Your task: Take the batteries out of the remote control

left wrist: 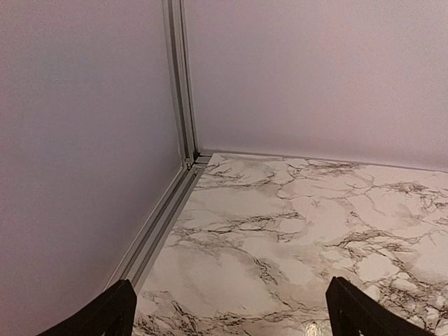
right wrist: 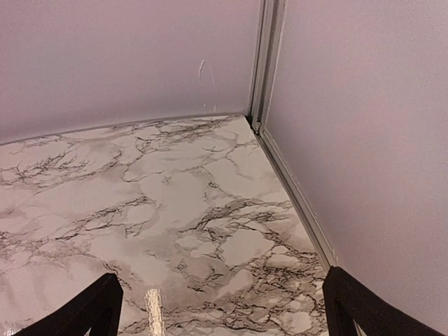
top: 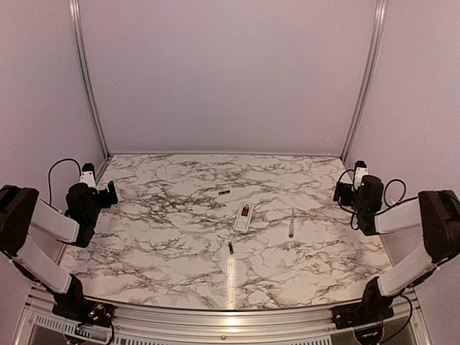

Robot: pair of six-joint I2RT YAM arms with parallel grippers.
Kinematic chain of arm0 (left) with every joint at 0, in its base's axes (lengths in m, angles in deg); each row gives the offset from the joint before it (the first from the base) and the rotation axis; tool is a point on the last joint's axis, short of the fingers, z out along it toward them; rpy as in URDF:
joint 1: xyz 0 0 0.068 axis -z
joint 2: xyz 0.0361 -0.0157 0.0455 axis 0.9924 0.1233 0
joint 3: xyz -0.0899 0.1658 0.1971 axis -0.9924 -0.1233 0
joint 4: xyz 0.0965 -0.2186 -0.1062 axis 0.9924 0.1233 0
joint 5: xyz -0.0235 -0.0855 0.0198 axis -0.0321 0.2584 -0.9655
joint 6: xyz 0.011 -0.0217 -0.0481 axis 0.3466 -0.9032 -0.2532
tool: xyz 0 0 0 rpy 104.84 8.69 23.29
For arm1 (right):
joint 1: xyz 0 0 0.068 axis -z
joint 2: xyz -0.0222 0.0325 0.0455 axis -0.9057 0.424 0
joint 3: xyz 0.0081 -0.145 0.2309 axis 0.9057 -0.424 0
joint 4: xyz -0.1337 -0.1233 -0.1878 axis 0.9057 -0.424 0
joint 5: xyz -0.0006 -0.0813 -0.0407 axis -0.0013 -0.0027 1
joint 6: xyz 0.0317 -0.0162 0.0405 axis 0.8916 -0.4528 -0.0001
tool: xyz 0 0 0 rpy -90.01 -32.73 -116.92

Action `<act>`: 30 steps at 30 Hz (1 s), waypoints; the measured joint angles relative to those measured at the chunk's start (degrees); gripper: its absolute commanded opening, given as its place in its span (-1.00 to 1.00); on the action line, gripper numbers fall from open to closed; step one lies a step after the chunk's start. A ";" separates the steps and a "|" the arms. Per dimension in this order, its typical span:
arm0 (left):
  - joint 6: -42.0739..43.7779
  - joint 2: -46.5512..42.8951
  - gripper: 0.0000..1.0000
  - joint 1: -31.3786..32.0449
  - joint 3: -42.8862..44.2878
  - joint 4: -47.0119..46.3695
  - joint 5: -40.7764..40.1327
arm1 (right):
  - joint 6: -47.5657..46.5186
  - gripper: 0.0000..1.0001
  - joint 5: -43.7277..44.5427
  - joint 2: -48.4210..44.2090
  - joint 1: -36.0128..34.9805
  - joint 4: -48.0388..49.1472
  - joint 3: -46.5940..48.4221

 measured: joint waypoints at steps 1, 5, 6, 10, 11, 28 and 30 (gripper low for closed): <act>-0.24 0.07 0.98 -0.37 -0.09 -0.74 0.52 | -0.17 0.97 -0.31 0.22 0.00 2.01 -0.83; -1.33 0.15 0.98 -1.68 -0.70 -3.74 2.56 | -1.55 0.97 -1.53 1.66 0.00 9.57 -3.76; -1.49 0.20 0.98 -1.84 -0.74 -4.17 2.97 | -1.90 0.97 -1.88 2.21 0.00 11.32 -4.31; -1.62 0.33 0.98 -2.03 -1.07 -5.60 4.02 | -2.97 0.97 -4.26 4.42 0.02 17.25 -5.68; -1.68 0.39 0.98 -2.03 -1.14 -5.70 4.22 | -3.26 0.97 -4.81 5.01 0.02 18.97 -6.23; -1.75 0.96 0.98 -2.03 -2.12 -8.61 4.83 | -6.32 0.97 -12.46 6.88 0.04 30.88 -13.66; -1.75 0.96 0.98 -2.03 -2.16 -8.63 4.83 | -6.36 0.97 -12.85 7.63 0.04 31.85 -16.41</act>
